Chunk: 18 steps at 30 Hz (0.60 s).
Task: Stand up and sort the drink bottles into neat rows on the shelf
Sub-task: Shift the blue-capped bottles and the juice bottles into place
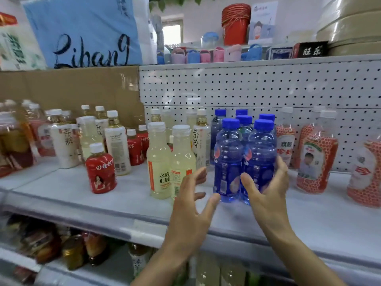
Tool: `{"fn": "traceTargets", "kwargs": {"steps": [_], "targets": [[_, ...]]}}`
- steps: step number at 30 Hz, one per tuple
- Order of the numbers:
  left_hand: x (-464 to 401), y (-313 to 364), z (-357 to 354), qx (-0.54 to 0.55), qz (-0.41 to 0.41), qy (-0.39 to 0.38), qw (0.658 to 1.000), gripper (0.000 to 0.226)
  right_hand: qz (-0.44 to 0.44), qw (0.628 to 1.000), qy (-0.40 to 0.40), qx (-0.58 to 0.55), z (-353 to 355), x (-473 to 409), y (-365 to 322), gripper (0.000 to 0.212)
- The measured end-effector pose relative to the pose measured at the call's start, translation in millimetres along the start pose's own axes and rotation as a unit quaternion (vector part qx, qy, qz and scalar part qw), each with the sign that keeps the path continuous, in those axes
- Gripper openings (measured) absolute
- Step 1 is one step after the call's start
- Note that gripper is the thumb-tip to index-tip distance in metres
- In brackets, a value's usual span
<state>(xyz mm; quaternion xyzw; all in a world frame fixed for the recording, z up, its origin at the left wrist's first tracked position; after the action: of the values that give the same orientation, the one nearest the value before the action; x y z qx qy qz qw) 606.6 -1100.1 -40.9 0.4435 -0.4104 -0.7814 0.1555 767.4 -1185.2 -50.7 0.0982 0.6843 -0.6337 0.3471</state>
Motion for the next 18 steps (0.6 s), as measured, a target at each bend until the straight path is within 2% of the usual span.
{"fn": "traceTargets", "kwargs": {"steps": [4, 7, 9, 11, 13, 16, 18], "targets": [[-8.9, -15.6, 53.2, -0.023, -0.033, 0.112, 0.993, 0.047, 0.132, 0.991, 0.014, 0.033, -29.4, 19.0, -34.2, 0.080], [-30.5, -41.8, 76.6, -0.021, -0.013, 0.144, 0.989, 0.054, 0.121, 0.989, -0.080, 0.008, -65.8, 28.4, -51.2, 0.080], [-46.5, -58.2, 85.8, -0.014, 0.022, 0.114, 0.993, 0.066, 0.060, 0.990, -0.125, 0.004, -88.4, 29.9, -57.1, 0.087], [-61.3, -70.0, 90.9, 0.001, 0.055, 0.053, 0.997, 0.078, -0.004, 0.990, -0.138, 0.010, -105.8, 28.7, -54.7, 0.092], [-74.6, -76.8, 93.5, 0.035, 0.074, -0.002, 0.997, 0.082, -0.043, 0.988, -0.147, 0.009, -118.7, 28.1, -51.6, 0.086], [-89.8, -89.0, 96.0, 0.050, 0.073, -0.039, 0.995, 0.081, -0.073, 0.988, -0.135, 0.025, -131.9, 30.9, -47.8, 0.069], [-92.7, -93.0, 99.5, 0.052, 0.066, -0.057, 0.995, 0.084, -0.081, 0.989, -0.117, 0.037, -137.6, 33.8, -48.9, 0.066]]}}
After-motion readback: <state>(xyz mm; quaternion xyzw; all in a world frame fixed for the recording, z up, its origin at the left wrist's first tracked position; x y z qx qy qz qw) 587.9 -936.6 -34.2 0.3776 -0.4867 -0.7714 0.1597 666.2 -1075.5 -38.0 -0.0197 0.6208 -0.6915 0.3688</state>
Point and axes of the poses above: each hand's wrist, its own x-axis away from the middle knuckle, its own z-axis out of the back of the hand, y = z × x, the point moved 2 cm from there along -x, towards the middle knuckle, and after that the axes turned 1 degree about z, right-handed, at the moved point
